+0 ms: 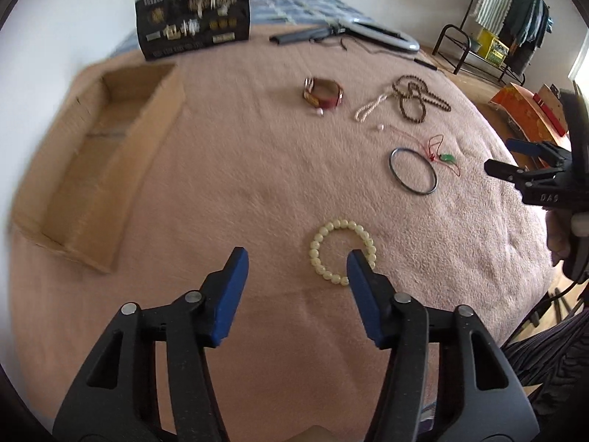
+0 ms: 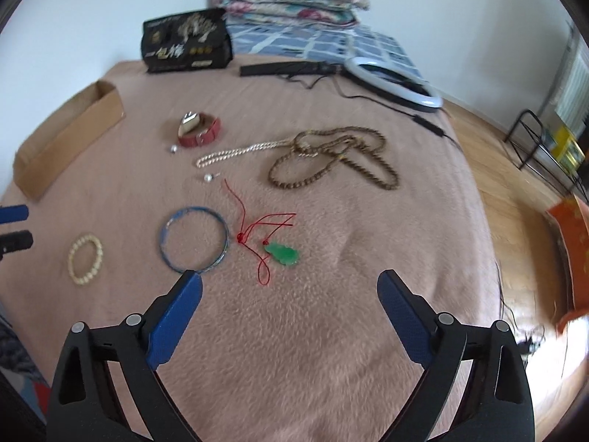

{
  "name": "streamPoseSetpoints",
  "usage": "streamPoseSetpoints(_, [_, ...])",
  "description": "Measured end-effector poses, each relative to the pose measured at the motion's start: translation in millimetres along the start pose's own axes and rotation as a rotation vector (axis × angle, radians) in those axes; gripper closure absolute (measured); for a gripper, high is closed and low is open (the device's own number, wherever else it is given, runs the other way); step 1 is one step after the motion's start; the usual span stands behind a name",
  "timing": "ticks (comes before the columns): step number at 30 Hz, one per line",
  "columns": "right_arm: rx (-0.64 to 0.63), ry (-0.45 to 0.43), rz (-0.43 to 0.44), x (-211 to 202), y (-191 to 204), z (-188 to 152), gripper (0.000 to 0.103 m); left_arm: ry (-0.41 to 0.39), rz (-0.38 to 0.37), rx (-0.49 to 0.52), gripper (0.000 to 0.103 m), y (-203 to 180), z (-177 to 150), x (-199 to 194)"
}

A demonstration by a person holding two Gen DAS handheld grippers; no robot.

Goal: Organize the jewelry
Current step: 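Close the left tool on the cream bead bracelet while the right tool grasps the green jade pendant, then carry the bracelet in the left tool and pendant in the right tool over the cardboard box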

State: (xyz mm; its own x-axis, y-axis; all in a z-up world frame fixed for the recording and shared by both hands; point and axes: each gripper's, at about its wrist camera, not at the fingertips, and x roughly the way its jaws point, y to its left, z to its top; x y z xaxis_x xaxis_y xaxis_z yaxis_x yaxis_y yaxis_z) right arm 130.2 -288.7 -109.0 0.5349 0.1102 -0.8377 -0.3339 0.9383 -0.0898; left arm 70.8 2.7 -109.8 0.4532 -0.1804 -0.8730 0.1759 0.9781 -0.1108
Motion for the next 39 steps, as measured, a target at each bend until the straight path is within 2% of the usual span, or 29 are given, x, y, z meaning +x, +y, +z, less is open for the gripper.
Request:
streamPoseSetpoints(1, [-0.006,0.007,0.012,4.7,-0.1,-0.6,0.021,0.014,-0.010,-0.004,0.058,-0.8,0.9,5.3])
streamPoseSetpoints(4, [-0.024,0.041,0.065,20.7,0.2,0.3,0.029,0.044,-0.029,-0.004,0.061,-2.8,3.0,18.4])
streamPoseSetpoints(6, [-0.038,0.051,0.061,27.3,0.9,0.7,0.032,0.064,-0.040,-0.001,0.068,-4.3,3.1,26.2])
streamPoseSetpoints(7, [-0.045,0.056,0.059,30.3,0.7,1.6,0.039,0.073,-0.050,-0.002,0.069,-5.0,3.0,29.1])
streamPoseSetpoints(9, [-0.057,0.060,0.059,35.6,-0.9,3.5,0.045,0.086,-0.066,-0.004,0.070,-6.0,2.1,34.1])
streamPoseSetpoints(13, [-0.069,0.072,0.069,47.0,-4.3,7.0,0.051,0.120,-0.081,0.003,0.077,-9.0,0.8,47.6])
streamPoseSetpoints(20, [-0.125,0.107,0.080,65.2,3.5,8.9,0.052,0.157,-0.091,-0.024,0.082,-3.0,0.1,61.9])
streamPoseSetpoints(23, [-0.124,0.105,0.083,69.5,1.2,11.9,0.055,0.162,-0.098,-0.034,0.085,-0.2,1.4,67.1])
streamPoseSetpoints(27, [-0.111,0.112,0.104,76.9,-3.1,15.9,0.067,0.160,-0.100,-0.041,0.090,1.7,4.2,71.0])
streamPoseSetpoints(29, [-0.112,0.113,0.112,77.2,-3.8,16.1,0.078,0.157,-0.099,-0.044,0.092,2.0,5.5,71.3])
streamPoseSetpoints(33, [-0.094,0.120,0.126,77.2,-5.2,14.6,0.087,0.153,-0.102,-0.058,0.097,3.0,7.3,71.4])
streamPoseSetpoints(39, [-0.071,0.116,0.130,72.2,-8.6,11.1,0.087,0.130,-0.112,-0.075,0.098,1.5,14.3,67.0])
